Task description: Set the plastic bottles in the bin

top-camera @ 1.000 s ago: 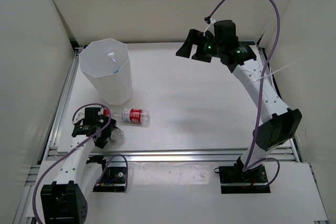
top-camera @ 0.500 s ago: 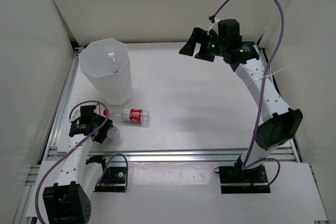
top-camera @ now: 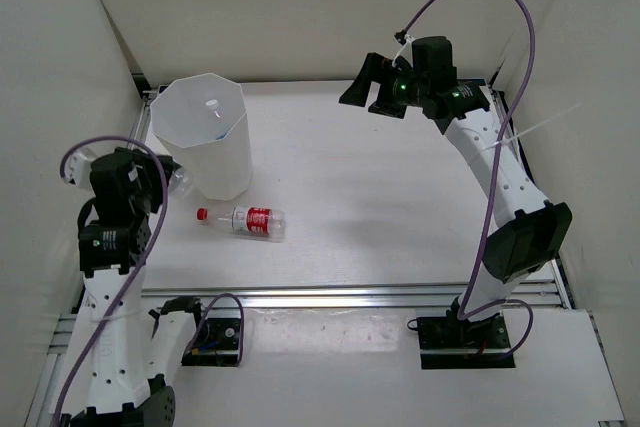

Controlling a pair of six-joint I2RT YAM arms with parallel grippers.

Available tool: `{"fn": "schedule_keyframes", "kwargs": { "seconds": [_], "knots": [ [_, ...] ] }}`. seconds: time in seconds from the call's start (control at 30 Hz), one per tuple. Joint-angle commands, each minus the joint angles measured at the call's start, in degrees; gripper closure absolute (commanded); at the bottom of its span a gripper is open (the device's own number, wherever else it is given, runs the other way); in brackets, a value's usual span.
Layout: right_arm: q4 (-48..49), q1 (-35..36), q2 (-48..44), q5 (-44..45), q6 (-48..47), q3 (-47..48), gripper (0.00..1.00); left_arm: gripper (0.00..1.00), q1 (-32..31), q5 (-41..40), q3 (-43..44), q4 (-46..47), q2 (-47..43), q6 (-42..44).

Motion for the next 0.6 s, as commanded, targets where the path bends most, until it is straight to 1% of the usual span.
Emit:
{"fn": "schedule_keyframes", "kwargs": {
  "seconds": [0.0, 0.03, 0.07, 0.1, 0.13, 0.17, 0.2, 0.23, 0.27, 0.3, 0.33, 0.37, 0.47, 0.5, 0.57],
  "knots": [
    [0.38, 0.02, 1.02, -1.52, 0.37, 3.29, 0.01, 0.44, 0.37, -1.44, 8.76, 3.61, 6.11, 1.64],
    [0.38, 0.02, 1.02, -1.52, 0.37, 3.81, 0.01, 0.44, 0.37, 0.05, 11.13, 5.02, 8.13, 2.17],
    [-0.23, 0.02, 1.02, -2.04, 0.37, 3.81, 0.01, 0.44, 0.37, 0.06, 16.20, 5.81, 12.85, 2.18],
    [-0.23, 0.02, 1.55, -2.05, 0.37, 4.51, 0.01, 0.44, 0.37, 0.58, 18.77, 7.13, 15.42, 2.70],
    [-0.23, 0.02, 1.55, -2.65, 0.37, 5.39, 0.01, 0.43, -1.02, 0.07, 21.41, 7.14, 18.14, 3.40],
    [-0.75, 0.02, 1.55, -2.66, 0.37, 5.40, 0.01, 0.43, -1.56, 0.06, 26.83, 7.92, 23.47, 4.19],
    [-0.76, 0.02, 2.25, -3.44, 0.37, 6.44, 0.01, 0.43, -2.17, -0.64, 29.49, 7.93, 26.14, 5.16],
    [-1.37, 0.02, 2.25, -3.45, 0.37, 7.67, 0.01, 0.41, -2.88, -0.64, 34.31, 8.54, 31.04, 7.17],
    [-1.90, 0.02, 2.25, -3.45, 0.37, 7.68, 0.01, 0.40, -2.88, -0.64, 34.35, 8.54, 31.09, 7.80],
    [-1.90, 0.02, 2.25, -3.45, -0.15, 8.38, 0.01, 0.38, -2.88, -0.64, 37.84, 8.55, 35.09, 9.11],
    [-2.42, 0.02, 2.25, -3.45, -0.68, 8.38, 0.01, 0.36, -2.88, 0.23, 39.09, 8.55, 36.61, 9.12],
    [-2.43, 0.02, 2.25, -3.45, -0.68, 8.38, 0.01, 0.26, -2.88, 0.24, 39.71, 8.55, 37.84, 9.12],
    [-2.43, -0.59, 0.94, -3.45, -1.21, 7.68, 0.01, 0.09, -2.88, 1.81, 39.72, 8.55, 39.35, 8.07],
    [-2.95, -1.12, 0.15, -3.45, -1.73, 6.72, 0.01, 0.00, -2.88, 1.82, 39.19, 8.55, 38.22, 6.59],
    [-2.96, -1.64, -1.17, -2.92, -1.74, 5.58, 0.01, 0.00, -3.40, 1.04, 38.57, 8.55, 36.54, 6.57]
  ]
}}
